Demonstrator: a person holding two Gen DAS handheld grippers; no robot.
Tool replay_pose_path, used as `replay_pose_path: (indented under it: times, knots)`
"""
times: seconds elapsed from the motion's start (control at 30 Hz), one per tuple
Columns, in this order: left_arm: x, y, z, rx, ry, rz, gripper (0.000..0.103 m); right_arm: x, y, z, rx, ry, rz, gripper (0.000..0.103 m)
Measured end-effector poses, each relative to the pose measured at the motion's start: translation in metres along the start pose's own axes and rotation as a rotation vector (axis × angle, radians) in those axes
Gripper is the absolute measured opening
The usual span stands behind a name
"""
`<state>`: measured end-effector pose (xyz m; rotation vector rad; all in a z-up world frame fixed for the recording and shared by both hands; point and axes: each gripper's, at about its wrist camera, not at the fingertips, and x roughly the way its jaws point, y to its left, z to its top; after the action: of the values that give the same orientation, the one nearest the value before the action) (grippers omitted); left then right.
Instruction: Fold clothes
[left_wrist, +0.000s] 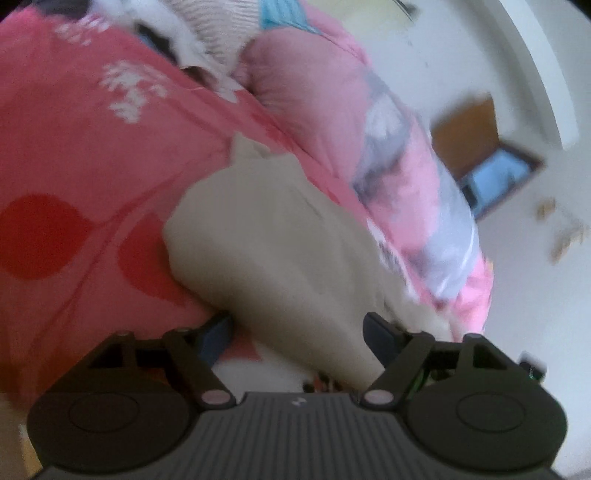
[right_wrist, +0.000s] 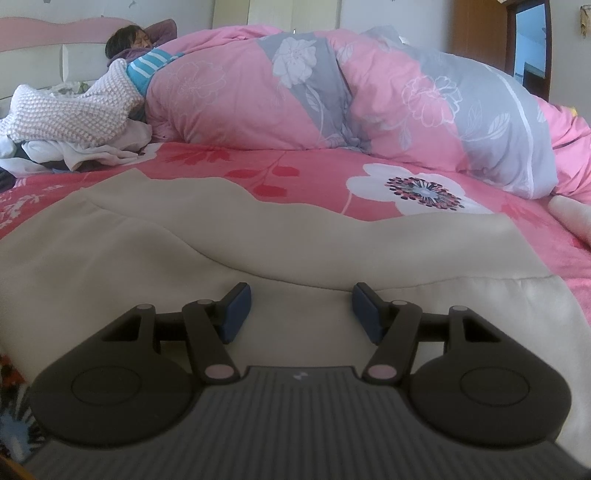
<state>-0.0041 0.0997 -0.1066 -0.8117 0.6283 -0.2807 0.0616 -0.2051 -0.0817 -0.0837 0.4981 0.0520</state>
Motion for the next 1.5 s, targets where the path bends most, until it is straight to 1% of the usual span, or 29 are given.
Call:
replay_pose_path:
  times: [0.03,0.07,0.17,0.37,0.5,0.6,0.67,0.73,0.87,0.97,1.0,1.03,1.13,1.2,1.27,1.5]
  knots:
    - [0.002,0.002,0.001,-0.020,-0.017,-0.003,0.079,0.000,0.000,0.000,0.000,0.000,-0.002,0.061]
    - [0.004,0.002,0.001,-0.019,-0.031,0.001,0.079,0.000,0.000,0.000,0.000,0.001,-0.002,0.061]
    - [0.009,-0.004,0.001,0.016,-0.059,0.015,0.081,0.000,0.000,0.001,0.002,0.003,-0.004,0.061]
    - [0.017,-0.008,0.005,0.056,-0.113,0.020,0.081,0.000,0.000,0.000,0.002,0.001,-0.007,0.061]
    - [0.029,-0.011,0.012,0.083,-0.147,0.028,0.081,0.000,0.001,0.000,0.005,0.000,-0.012,0.061]
    - [0.040,-0.013,0.019,0.085,-0.172,0.029,0.079,0.000,0.002,0.000,0.006,-0.001,-0.016,0.061]
    - [0.048,-0.012,0.025,0.079,-0.186,0.033,0.074,0.001,0.003,-0.001,0.007,-0.003,-0.019,0.061]
    - [0.056,-0.010,0.031,0.071,-0.195,0.044,0.067,0.001,0.003,-0.001,0.008,-0.005,-0.020,0.061]
    - [0.067,-0.012,0.038,0.080,-0.205,0.073,0.058,0.000,0.003,-0.002,0.009,-0.012,-0.023,0.061]
    - [0.072,-0.012,0.042,0.074,-0.204,0.096,0.044,0.000,0.004,-0.003,0.012,-0.020,-0.025,0.061]
    - [0.073,-0.012,0.044,0.071,-0.200,0.106,0.036,0.000,0.004,-0.004,0.013,-0.023,-0.026,0.061]
    - [0.074,-0.012,0.046,0.070,-0.197,0.115,0.031,0.000,0.004,-0.004,0.013,-0.027,-0.027,0.061]
    - [0.074,-0.018,0.049,0.091,-0.190,0.142,0.024,0.000,0.003,-0.006,0.017,-0.033,-0.026,0.061]
    - [0.071,-0.029,0.051,0.134,-0.206,0.150,0.020,0.000,0.003,-0.007,0.020,-0.037,-0.025,0.061]
    - [0.066,-0.044,0.053,0.180,-0.226,0.139,0.019,-0.001,0.003,-0.007,0.022,-0.041,-0.023,0.061]
    - [0.057,-0.109,0.052,0.337,-0.270,0.067,0.018,-0.002,0.002,-0.009,0.020,-0.050,-0.020,0.061]
